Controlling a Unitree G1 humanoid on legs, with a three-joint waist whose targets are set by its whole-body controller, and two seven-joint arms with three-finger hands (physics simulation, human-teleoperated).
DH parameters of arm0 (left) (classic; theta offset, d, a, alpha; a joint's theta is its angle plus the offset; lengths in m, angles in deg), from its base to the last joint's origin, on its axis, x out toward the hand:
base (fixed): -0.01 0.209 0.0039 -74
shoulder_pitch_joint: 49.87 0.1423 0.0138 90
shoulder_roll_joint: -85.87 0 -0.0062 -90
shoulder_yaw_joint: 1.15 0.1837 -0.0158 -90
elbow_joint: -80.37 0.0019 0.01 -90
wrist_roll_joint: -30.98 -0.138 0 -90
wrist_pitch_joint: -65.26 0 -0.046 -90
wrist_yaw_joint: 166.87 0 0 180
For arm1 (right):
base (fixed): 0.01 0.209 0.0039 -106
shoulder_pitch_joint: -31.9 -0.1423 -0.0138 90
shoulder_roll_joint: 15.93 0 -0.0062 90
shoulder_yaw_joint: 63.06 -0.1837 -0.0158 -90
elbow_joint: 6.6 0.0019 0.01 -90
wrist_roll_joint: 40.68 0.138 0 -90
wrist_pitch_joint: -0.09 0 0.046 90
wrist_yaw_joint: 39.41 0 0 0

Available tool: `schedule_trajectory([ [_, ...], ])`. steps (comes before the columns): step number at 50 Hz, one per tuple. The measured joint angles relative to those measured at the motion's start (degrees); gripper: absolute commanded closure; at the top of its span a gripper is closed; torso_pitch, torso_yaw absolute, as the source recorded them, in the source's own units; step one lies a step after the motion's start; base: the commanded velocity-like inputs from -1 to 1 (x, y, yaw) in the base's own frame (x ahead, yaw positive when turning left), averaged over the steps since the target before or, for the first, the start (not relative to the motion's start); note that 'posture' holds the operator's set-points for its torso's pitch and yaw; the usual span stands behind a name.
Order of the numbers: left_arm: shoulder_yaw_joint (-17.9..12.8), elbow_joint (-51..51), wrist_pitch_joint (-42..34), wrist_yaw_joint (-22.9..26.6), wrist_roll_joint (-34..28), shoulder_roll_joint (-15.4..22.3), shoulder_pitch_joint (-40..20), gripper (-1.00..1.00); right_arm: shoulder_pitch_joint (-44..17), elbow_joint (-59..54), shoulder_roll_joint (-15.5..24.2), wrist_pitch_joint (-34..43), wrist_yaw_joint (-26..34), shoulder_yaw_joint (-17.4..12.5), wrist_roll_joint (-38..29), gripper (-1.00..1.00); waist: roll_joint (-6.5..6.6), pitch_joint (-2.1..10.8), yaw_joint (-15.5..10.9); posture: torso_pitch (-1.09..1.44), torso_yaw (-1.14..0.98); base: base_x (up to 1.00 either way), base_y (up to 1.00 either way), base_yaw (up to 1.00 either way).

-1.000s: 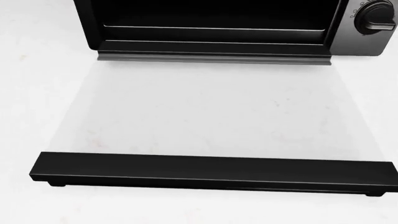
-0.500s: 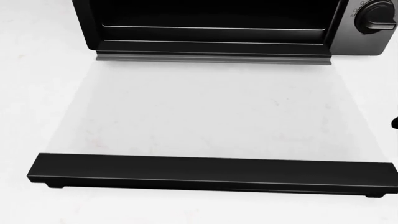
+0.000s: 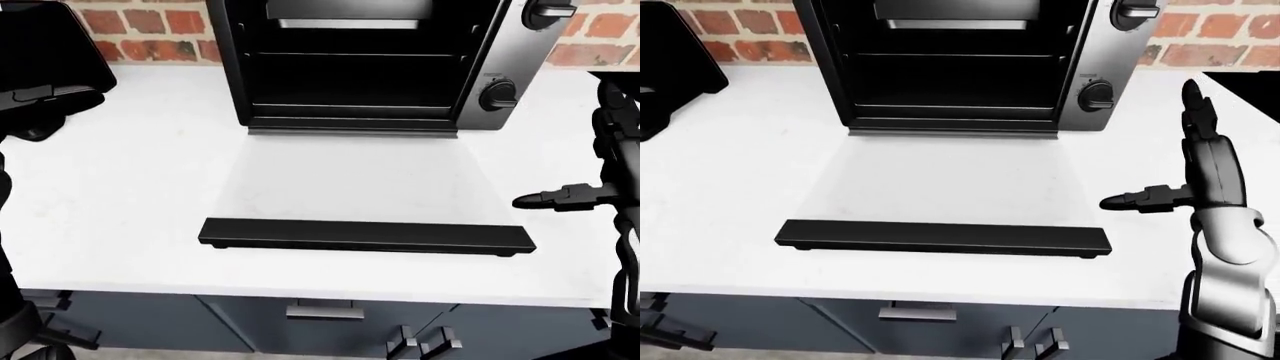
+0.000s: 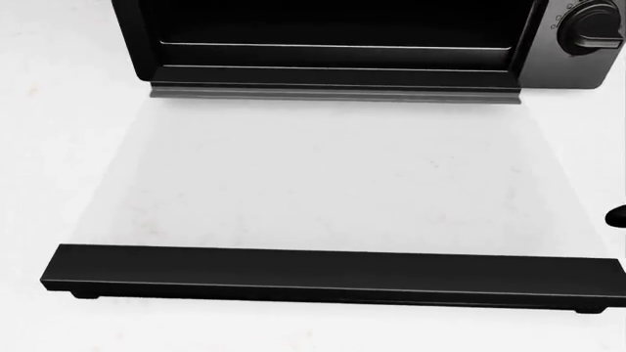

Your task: Close the toaster oven door.

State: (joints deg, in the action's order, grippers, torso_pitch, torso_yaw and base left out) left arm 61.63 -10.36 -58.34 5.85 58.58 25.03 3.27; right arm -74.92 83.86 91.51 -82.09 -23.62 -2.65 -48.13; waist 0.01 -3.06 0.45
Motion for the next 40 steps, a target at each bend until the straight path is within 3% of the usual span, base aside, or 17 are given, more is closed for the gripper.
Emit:
schedule_trajectory([
  [40,-0.03,-0.35,-0.28,0.0,-0.02,-0.16,0.26,-1.0,1.96,-0.48,-1.52,-4.18,1.59,0.05,-3.47,-1.0,0.11,0.08,0.04,0.0,0.0,0.0,0.0,0.0],
])
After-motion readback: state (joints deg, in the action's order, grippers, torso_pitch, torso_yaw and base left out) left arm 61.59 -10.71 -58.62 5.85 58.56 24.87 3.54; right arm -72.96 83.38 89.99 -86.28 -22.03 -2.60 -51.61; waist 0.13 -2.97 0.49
